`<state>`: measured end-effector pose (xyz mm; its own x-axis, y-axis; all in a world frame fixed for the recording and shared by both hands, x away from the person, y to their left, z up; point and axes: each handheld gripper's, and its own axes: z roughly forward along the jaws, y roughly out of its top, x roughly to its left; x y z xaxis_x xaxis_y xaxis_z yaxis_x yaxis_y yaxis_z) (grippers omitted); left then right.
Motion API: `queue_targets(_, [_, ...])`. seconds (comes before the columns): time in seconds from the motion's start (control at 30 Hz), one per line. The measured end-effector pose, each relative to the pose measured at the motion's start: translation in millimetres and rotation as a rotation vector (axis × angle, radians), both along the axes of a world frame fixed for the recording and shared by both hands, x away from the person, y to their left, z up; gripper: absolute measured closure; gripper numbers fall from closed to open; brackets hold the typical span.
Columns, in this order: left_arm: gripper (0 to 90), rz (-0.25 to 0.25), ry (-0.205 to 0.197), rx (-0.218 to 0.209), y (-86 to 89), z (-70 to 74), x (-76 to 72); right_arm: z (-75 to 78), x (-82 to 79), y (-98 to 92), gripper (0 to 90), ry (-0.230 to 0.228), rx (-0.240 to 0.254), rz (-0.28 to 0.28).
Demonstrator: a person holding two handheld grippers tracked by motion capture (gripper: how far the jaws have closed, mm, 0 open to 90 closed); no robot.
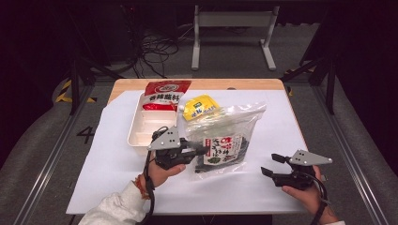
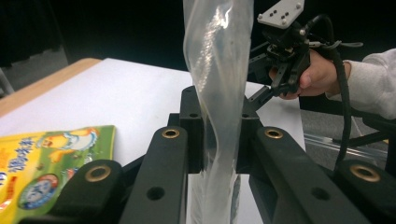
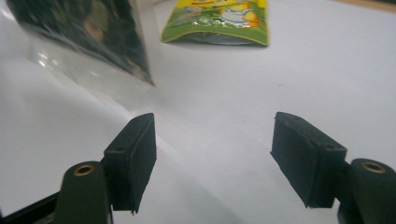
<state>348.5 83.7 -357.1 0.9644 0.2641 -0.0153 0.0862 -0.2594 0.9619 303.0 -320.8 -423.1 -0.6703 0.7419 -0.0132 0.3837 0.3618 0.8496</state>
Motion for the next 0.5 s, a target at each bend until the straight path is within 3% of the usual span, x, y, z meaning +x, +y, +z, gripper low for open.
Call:
queue_targets(0.03, [80.3,0.007,-0.015,0.002,4.1,3.2,0.4,0.8,-1.2,4.0,29.5,-0.032,-0.052,0.0])
queue_targets(0.13, [80.2,0.017,-0.023,-0.004,10.1,7.2,0.8,-1.3,-0.8,7.5,28.6,-0.032,-0.074,0.009])
queue_targets(0.33, [80.2,0.048,-0.054,-0.006,20.9,13.4,-0.5,-4.8,1.0,8.4,28.1,-0.014,-0.083,0.011])
queue_targets(0.5, [80.1,0.088,-0.077,-0.038,36.8,24.1,0.8,-4.9,2.3,9.8,27.4,-0.013,-0.076,0.011])
